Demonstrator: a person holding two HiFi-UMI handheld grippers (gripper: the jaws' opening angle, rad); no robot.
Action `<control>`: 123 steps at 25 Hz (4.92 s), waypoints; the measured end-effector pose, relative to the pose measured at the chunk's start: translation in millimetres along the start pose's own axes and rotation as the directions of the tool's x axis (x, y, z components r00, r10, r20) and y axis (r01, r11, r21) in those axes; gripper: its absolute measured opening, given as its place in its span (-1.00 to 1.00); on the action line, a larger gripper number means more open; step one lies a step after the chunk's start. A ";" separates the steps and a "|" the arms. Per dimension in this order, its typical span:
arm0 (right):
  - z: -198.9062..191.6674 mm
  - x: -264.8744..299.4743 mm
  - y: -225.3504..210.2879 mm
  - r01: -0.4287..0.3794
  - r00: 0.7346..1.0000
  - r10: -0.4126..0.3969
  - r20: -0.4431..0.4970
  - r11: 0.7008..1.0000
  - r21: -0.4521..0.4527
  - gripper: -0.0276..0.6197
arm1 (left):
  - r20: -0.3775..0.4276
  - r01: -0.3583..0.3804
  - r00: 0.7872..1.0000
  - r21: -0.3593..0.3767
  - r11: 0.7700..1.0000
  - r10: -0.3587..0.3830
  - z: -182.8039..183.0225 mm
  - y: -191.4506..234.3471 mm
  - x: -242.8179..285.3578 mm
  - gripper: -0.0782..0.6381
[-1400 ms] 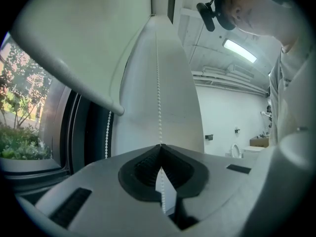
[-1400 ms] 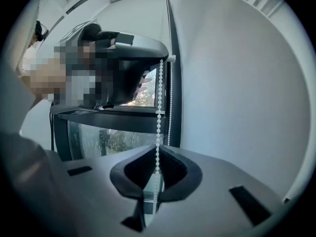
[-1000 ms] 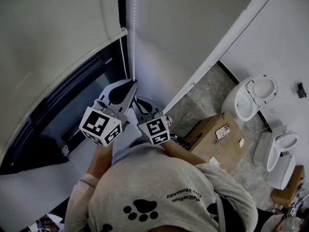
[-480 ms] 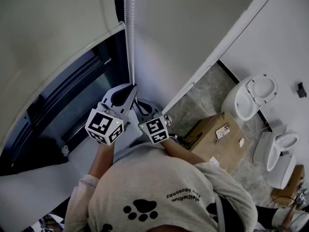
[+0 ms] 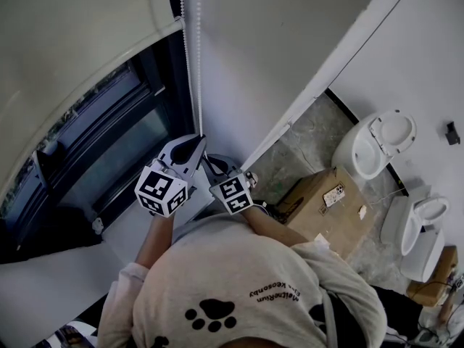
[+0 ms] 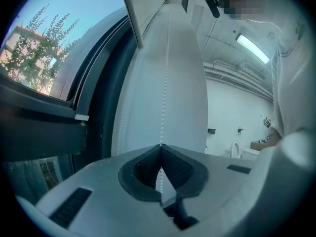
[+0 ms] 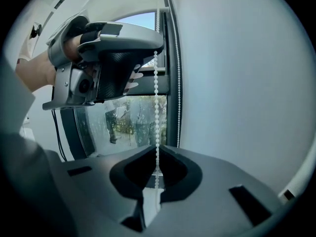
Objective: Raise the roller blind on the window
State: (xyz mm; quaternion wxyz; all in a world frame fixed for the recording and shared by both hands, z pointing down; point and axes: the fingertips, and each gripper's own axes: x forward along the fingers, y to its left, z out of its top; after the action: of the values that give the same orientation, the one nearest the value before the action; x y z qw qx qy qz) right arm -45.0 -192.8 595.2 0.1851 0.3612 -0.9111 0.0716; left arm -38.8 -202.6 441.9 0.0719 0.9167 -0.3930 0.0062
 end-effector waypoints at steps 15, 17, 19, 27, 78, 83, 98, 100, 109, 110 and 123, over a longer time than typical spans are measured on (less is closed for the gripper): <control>47.8 -40.1 -2.3 -0.047 0.993 0.038 0.111 0.996 0.076 -0.50 | 0.005 -0.019 1.000 -0.001 1.000 0.019 -3.4 3.5 -3.6 -0.76; 77.4 -57.4 -3.9 -0.035 0.984 0.019 0.176 0.996 0.086 -0.48 | 0.005 -0.018 1.000 -0.001 1.000 0.018 -3.2 3.6 -3.8 -0.76; 106.6 -74.7 -2.4 -0.026 0.973 0.004 0.230 0.995 0.094 -0.48 | 0.006 -0.017 1.000 0.000 1.000 0.017 -3.3 2.7 -4.3 -0.76; 224.9 -114.2 3.4 0.020 0.914 -0.030 0.404 0.999 0.030 -0.57 | 0.013 -0.008 1.000 0.003 1.000 0.008 -3.6 -1.2 -6.9 -0.76; 178.0 -54.6 -7.2 0.066 0.951 -0.054 0.305 0.997 -0.029 -0.89 | -0.085 -0.061 0.995 -0.081 0.995 0.054 -133.3 7.3 -0.2 -0.76; 173.2 -52.7 -4.8 0.067 0.952 -0.053 0.300 0.997 -0.035 -0.89 | -0.087 -0.060 0.995 -0.082 0.995 0.053 -137.7 8.1 -4.4 -0.76; 177.5 -48.5 -8.6 0.070 0.949 -0.057 0.310 0.997 -0.029 -0.89 | 0.059 -0.025 0.998 -0.001 1.000 0.025 -39.2 -2.6 -22.7 -0.47; 176.8 -48.6 -9.0 0.070 0.949 -0.058 0.311 0.997 -0.025 -0.89 | 0.061 -0.033 0.998 -0.010 0.999 0.034 -28.7 -2.3 -25.2 -0.47; 177.1 -49.5 -10.8 0.075 0.945 -0.066 0.322 0.997 -0.016 -0.89 | 0.078 -0.115 0.990 0.004 0.993 0.114 37.2 16.2 -40.2 -0.48; 177.1 -49.3 -10.6 0.075 0.945 -0.066 0.321 0.997 -0.016 -0.89 | 0.092 -0.120 0.989 0.006 0.993 0.119 46.0 17.5 -42.2 -0.48; 180.2 -46.8 -3.1 0.073 0.942 -0.062 0.329 0.997 -0.022 -0.89 | 0.146 -0.095 0.986 0.080 0.992 0.083 124.8 8.7 -39.2 -0.52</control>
State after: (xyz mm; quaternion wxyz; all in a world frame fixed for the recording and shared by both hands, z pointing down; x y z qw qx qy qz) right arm -63.0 -213.2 411.0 0.0395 0.3960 -0.9173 -0.0113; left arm -77.8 -197.3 316.8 0.0035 0.8986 -0.4370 -0.0390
